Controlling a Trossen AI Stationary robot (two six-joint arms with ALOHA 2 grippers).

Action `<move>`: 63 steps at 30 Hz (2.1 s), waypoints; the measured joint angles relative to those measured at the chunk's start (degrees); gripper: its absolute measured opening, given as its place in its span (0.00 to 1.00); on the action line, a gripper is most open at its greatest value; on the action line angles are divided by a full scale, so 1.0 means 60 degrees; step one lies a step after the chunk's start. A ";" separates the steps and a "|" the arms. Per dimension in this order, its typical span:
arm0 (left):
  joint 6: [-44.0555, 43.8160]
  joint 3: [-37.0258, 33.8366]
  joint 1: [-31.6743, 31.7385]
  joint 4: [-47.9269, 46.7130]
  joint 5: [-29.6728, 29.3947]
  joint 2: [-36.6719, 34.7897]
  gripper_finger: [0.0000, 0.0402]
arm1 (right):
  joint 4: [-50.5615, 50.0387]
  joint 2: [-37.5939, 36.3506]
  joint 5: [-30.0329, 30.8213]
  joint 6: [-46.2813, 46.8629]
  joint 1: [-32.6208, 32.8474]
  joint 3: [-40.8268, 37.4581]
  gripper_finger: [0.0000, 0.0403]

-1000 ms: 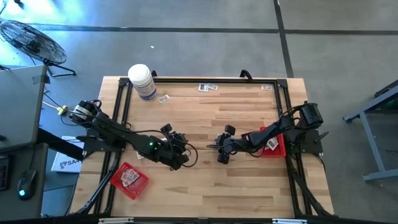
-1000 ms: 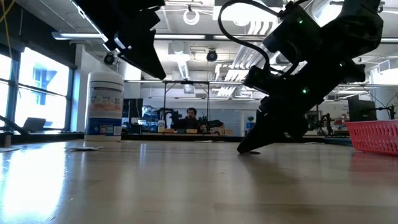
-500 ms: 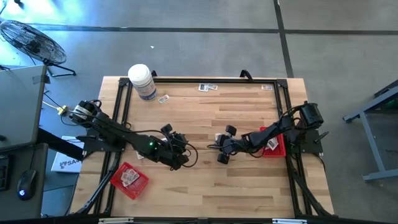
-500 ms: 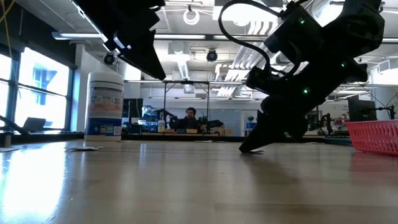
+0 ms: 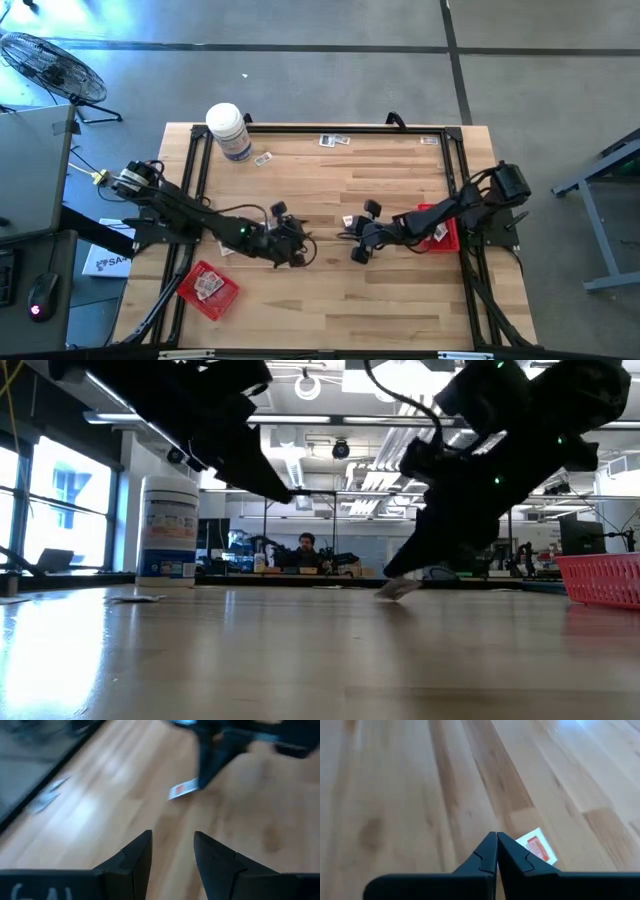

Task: Pick & Place First Aid Supplies
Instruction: Put the ointment pack into the left red bin

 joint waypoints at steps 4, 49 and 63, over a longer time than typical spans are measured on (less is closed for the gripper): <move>0.1013 -0.0746 0.0376 0.2535 0.1715 0.0004 0.36 | 0.0317 -0.0262 -0.0319 -0.0105 0.0123 0.0006 0.00; 0.2884 0.0571 0.0616 0.5242 0.1743 0.3810 0.10 | 0.2305 -0.0236 -0.1745 -0.1025 0.0577 0.0029 0.00; 0.2788 0.0660 0.0412 0.3286 0.1834 0.3221 0.01 | 0.3019 -0.0602 -0.0229 -0.2501 0.1418 0.0025 0.21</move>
